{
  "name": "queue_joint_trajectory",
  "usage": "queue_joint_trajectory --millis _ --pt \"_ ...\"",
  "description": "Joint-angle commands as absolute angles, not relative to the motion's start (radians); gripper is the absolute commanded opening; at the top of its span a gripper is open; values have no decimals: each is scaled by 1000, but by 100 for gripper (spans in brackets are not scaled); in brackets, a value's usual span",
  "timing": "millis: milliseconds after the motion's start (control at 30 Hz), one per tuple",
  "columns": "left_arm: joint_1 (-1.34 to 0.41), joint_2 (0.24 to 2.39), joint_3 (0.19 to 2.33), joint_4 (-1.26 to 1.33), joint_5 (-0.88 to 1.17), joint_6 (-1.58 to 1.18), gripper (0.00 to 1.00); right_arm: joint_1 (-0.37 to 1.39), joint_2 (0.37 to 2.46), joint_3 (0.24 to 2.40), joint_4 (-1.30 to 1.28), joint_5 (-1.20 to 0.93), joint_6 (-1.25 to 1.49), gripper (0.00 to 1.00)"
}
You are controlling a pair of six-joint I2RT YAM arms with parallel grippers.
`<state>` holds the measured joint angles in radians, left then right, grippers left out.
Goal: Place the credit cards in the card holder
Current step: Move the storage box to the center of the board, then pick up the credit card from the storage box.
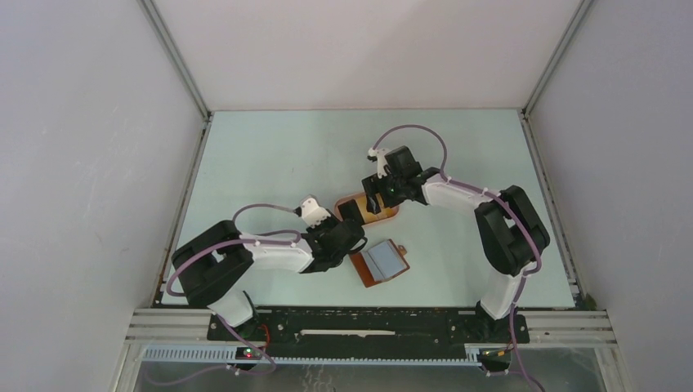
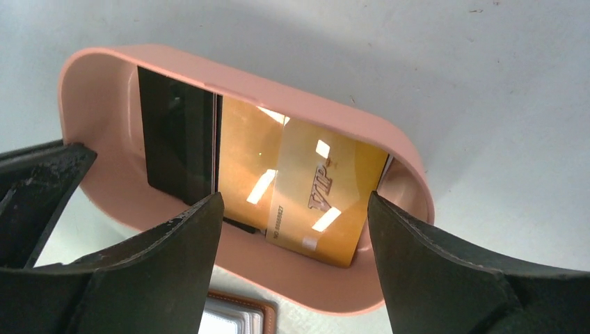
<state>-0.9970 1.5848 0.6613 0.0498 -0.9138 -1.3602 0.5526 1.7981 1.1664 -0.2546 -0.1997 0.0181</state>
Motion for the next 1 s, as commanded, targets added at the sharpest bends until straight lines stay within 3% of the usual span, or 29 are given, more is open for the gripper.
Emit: queue_joint_trajectory --millis 0,433,600,967 --pt "-1021 1547 705 26 -947 -1410 0 557 1852 1226 -293 -143 104 85" --pt "-1031 1554 733 6 -943 -1418 0 624 1921 1278 -361 -33 134 88" --pt "-1031 1557 747 -35 -946 -1425 0 664 1924 1290 -391 111 135 90" --pt "-1031 1598 765 -43 -943 -1427 0 655 1915 1289 -452 -56 173 90"
